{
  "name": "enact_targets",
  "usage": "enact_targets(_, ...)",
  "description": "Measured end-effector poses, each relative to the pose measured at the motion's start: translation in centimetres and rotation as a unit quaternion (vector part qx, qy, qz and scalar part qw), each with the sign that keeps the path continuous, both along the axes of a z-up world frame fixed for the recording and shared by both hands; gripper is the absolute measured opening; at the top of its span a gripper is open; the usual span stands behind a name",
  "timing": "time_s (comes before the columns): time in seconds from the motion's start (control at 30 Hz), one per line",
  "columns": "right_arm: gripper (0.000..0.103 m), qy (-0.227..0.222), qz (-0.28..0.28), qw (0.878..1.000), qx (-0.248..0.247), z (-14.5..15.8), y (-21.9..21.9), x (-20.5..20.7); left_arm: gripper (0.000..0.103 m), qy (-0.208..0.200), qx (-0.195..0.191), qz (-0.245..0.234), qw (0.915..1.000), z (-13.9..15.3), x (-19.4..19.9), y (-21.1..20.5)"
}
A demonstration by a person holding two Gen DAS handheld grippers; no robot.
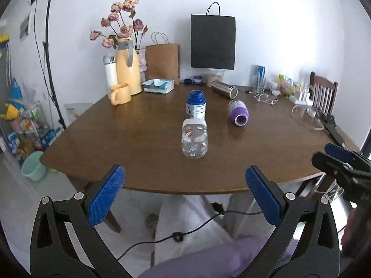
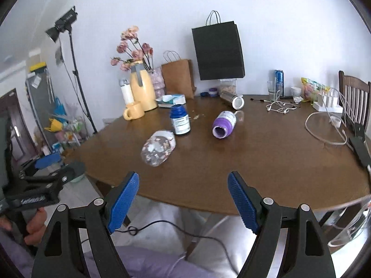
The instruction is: Flip cup upright
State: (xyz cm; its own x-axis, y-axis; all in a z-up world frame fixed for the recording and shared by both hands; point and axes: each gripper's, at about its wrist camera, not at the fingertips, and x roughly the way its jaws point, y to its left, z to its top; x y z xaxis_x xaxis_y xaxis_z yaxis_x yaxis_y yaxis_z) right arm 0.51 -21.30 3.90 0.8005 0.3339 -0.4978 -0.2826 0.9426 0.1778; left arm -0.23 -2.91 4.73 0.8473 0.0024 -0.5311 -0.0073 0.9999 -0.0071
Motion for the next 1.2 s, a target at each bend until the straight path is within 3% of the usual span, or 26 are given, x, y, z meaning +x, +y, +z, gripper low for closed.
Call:
enact_targets(0.17, 0.085, 0.031, -0.004, 1.000, 0.000, -1.3, 0.5, 1.0, 0.103, 0.007, -0.017, 0.002, 0.9998, -0.2, 0.2, -0.1)
enact_targets(1.2, 0.085, 0.008, 0.007, 1.000, -0.020, -0.8, 1.5, 0.4, 0.103, 0.013, -0.005, 0.002, 0.9999, -0.6, -0.1, 0.5)
